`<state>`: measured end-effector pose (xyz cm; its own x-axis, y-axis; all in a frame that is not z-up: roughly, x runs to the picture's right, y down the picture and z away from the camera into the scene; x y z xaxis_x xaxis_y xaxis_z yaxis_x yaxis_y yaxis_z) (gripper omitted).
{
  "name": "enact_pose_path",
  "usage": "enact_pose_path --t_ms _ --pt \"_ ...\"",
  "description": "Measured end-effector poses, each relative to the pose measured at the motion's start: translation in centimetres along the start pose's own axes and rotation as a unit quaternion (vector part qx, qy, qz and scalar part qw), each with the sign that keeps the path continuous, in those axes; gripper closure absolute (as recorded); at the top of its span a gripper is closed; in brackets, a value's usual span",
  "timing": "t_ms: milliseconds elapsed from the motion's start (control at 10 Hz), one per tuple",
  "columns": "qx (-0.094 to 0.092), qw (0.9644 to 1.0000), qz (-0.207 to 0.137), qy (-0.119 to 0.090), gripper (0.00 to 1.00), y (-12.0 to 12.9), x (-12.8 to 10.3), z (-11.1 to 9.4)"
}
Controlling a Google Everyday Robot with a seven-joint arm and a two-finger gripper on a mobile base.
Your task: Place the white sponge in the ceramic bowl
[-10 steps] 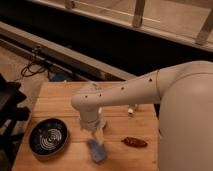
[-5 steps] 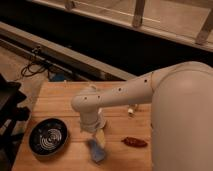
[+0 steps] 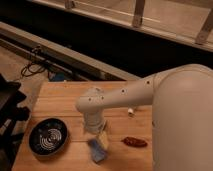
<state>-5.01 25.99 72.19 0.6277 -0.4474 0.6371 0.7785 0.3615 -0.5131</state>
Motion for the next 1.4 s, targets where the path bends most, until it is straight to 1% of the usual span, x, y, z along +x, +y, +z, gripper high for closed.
enact_pose_path --t_ms 200,400,500,800,900,1000,1100,1200,1300,1400 --pt "0.0 1.0 0.001 -0.002 0.21 0.1 0.1 0.1" --pt "-0.013 0.9998 0.004 -0.016 0.21 0.0 -0.2 1.8" --pt "-0.014 0.9996 0.008 -0.025 0.21 -0.1 -0.3 2.6" --pt "-0.028 0.998 0.018 -0.055 0.22 0.2 -0.4 5.2" --pt "-0.031 0.9972 0.02 -0.065 0.28 0.3 -0.5 6.0" --pt "-0.033 0.9964 0.024 -0.074 0.38 0.6 -0.5 6.5" --pt "-0.03 0.9966 0.023 -0.073 0.48 0.4 -0.5 6.3" --pt "-0.028 0.9967 0.023 -0.072 0.56 0.3 -0.4 6.1" --pt "-0.03 0.9968 0.021 -0.071 0.7 0.3 -0.4 6.0" --pt "-0.029 0.9969 0.02 -0.071 0.77 0.1 -0.4 5.9"
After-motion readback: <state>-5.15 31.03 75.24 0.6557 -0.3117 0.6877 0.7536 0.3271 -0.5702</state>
